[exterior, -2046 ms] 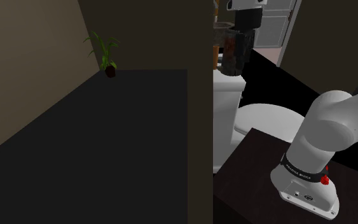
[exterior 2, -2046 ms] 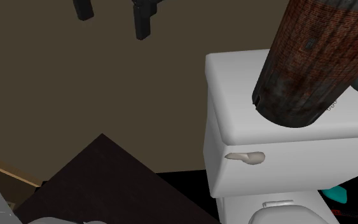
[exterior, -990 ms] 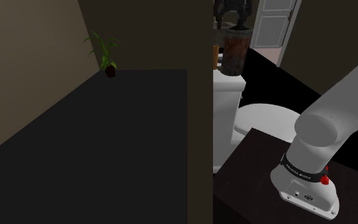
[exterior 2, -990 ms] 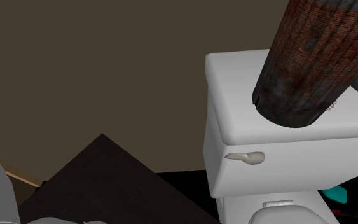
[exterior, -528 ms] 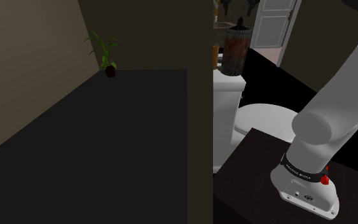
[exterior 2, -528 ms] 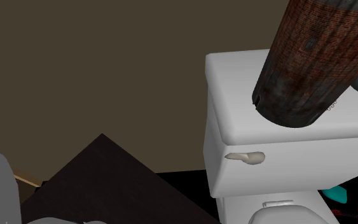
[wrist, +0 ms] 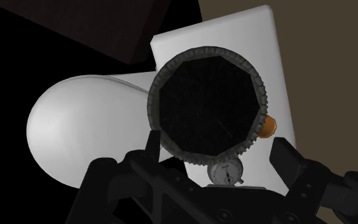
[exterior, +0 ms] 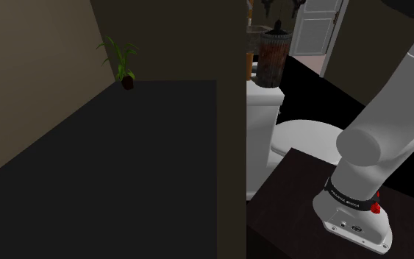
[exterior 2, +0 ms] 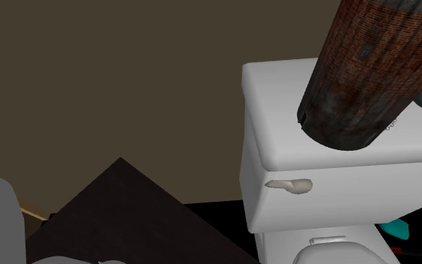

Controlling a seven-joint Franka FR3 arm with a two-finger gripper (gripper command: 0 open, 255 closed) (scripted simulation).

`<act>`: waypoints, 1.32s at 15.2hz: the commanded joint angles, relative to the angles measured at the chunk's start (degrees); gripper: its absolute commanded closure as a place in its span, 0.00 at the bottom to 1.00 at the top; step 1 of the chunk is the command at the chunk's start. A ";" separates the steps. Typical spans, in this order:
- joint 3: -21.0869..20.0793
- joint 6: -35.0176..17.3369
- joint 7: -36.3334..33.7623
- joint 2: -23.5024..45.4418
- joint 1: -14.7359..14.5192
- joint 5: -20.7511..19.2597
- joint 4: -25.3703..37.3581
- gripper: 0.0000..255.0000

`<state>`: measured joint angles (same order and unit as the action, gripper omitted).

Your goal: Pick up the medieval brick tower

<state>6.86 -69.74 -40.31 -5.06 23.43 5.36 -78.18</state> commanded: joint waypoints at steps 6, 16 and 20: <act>-0.13 -3.02 0.06 -1.47 -0.05 -0.25 -4.46 1.00; -0.08 -1.37 -0.05 -0.65 -0.04 -0.11 -1.99 1.00; 0.14 2.57 -0.18 1.74 0.07 0.30 4.33 1.00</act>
<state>6.91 -68.21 -40.52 -4.08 23.45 5.53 -75.71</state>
